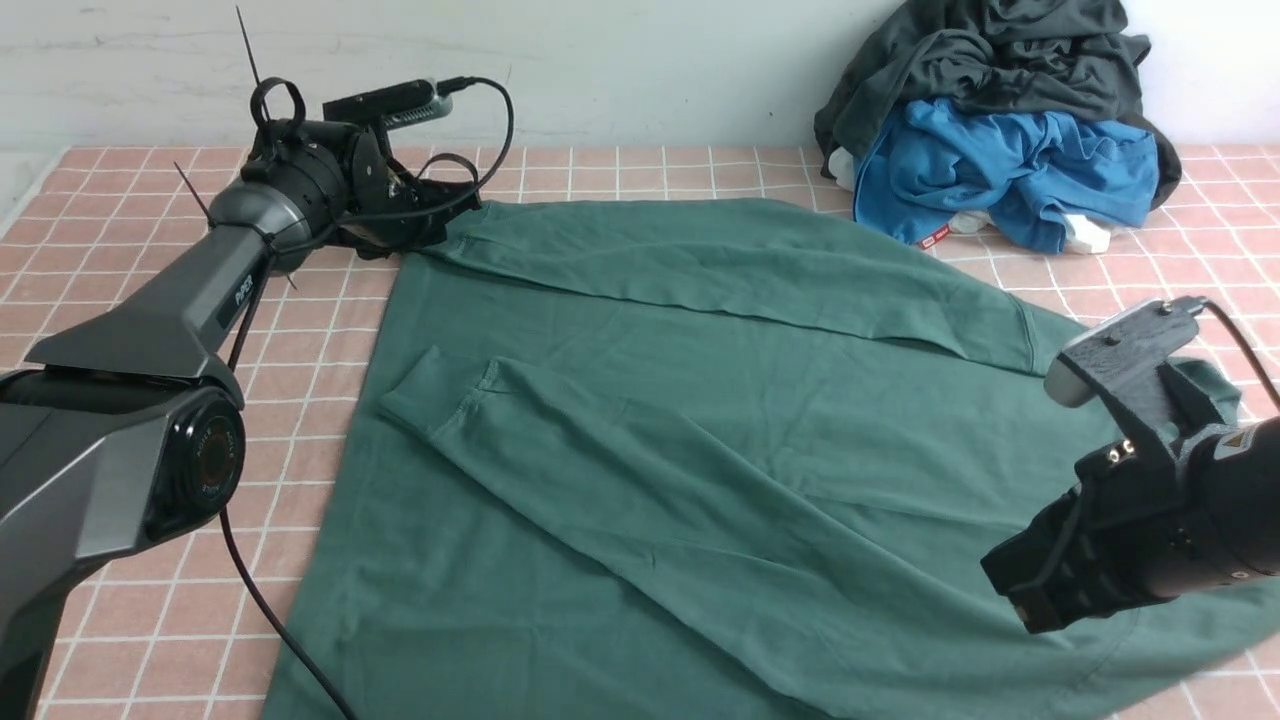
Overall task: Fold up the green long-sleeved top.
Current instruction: Use the left arm to clamp the cuff farthest from it, then use the left arm to drag and drop the cuff onto the cuff closest to the left arm
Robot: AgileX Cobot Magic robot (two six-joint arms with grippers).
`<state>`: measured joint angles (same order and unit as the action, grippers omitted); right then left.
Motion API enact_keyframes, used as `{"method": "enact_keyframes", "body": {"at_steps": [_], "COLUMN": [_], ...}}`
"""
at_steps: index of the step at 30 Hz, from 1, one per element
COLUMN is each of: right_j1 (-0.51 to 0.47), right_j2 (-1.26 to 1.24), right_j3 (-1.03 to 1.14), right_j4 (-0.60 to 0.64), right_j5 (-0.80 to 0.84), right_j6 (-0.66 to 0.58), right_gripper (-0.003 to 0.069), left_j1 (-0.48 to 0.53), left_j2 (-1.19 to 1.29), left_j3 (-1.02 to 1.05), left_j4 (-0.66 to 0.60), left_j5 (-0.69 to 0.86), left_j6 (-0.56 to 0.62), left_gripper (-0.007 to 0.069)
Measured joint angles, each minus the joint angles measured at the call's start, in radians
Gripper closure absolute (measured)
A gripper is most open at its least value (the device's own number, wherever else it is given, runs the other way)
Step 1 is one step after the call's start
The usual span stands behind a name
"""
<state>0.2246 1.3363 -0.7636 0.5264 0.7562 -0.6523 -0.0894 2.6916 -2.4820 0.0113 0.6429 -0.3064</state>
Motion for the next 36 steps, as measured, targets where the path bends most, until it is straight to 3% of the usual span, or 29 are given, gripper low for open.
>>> {"method": "enact_keyframes", "body": {"at_steps": [3, 6, 15, 24, 30, 36], "right_j1": [0.0, 0.0, 0.0, 0.0, -0.004, -0.107], "right_j2": [0.0, 0.0, 0.0, 0.01, 0.01, 0.01], "right_j3": [0.0, 0.0, 0.0, 0.0, 0.0, -0.001], "right_j4": [0.0, 0.0, 0.0, -0.004, -0.021, -0.038], "right_j5": [0.0, 0.0, -0.001, -0.008, 0.003, 0.002], "right_j6": [-0.013, -0.021, -0.026, -0.036, -0.02, 0.125], "right_gripper": [0.0664, 0.0664, 0.0664, 0.0664, 0.0664, 0.0655], "left_j1": [0.0, -0.002, -0.005, -0.037, -0.094, -0.134], "left_j2": [-0.002, -0.02, -0.108, -0.199, -0.309, -0.418], "left_j3": [0.0, 0.0, -0.002, -0.002, -0.002, -0.001], "left_j4": [-0.003, -0.011, -0.023, -0.036, -0.035, -0.035], "left_j5": [0.011, 0.034, 0.178, 0.553, 0.594, 0.609], "left_j6": [0.061, 0.103, 0.159, 0.28, 0.392, 0.419], "left_gripper": [0.0569, 0.0618, 0.0627, 0.0627, 0.0627, 0.0627]}}
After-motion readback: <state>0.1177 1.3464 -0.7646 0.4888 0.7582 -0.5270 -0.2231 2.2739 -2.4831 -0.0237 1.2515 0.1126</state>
